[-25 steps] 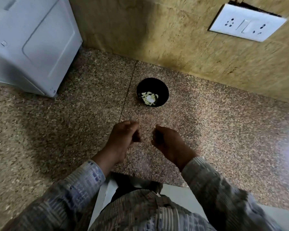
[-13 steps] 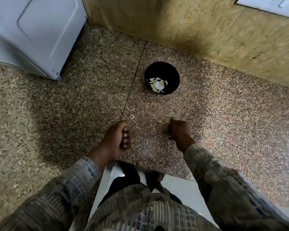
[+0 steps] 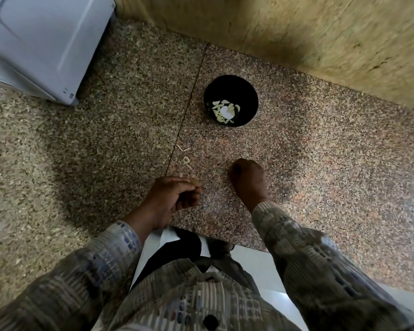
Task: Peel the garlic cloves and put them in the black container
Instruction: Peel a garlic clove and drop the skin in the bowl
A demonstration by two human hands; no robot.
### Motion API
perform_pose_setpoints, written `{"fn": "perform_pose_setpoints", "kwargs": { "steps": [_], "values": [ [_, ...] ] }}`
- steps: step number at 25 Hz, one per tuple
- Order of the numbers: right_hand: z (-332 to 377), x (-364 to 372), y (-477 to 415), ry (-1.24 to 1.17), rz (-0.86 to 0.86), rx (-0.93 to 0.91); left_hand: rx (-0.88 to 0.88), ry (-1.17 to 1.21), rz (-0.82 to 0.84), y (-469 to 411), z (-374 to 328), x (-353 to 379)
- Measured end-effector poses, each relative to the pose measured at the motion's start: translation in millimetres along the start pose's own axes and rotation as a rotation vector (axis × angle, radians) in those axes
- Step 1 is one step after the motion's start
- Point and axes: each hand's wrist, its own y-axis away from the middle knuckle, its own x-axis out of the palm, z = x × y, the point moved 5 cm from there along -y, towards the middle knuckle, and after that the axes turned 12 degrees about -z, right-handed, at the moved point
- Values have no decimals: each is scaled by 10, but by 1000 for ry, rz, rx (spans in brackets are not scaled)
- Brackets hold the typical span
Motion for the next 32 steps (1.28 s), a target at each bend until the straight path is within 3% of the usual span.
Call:
{"fn": "perform_pose_setpoints", "kwargs": {
  "steps": [4,13,17,20,23,25,27,29,32],
  "values": [
    [34,58,-55,27,37,-12,-31,33,-12,-52,26,-79],
    [130,218,-142,-472,38,475,-100,33,-85,-188,187,-222],
    [101,147,-160,-753,-59,627,3,-110,-141,-273,198,-164],
    [-55,31,-41,-766,-165,666,180,-227,-160,-369,163,-35],
    [-234,-77,147,-482,-153,493,516,-625,-149,-307,71,165],
    [-301,-100,264,-87,-195,161,786,-847,-147,-219,9,281],
    [-313,51,453,164,-120,-107,1051,-1064,-49,-151,66,389],
    [-289,234,654,255,36,-217,1272,-1229,27,-144,207,410],
    [-293,250,787,225,82,-309,1334,-1196,-26,-143,174,330]
  ]
}}
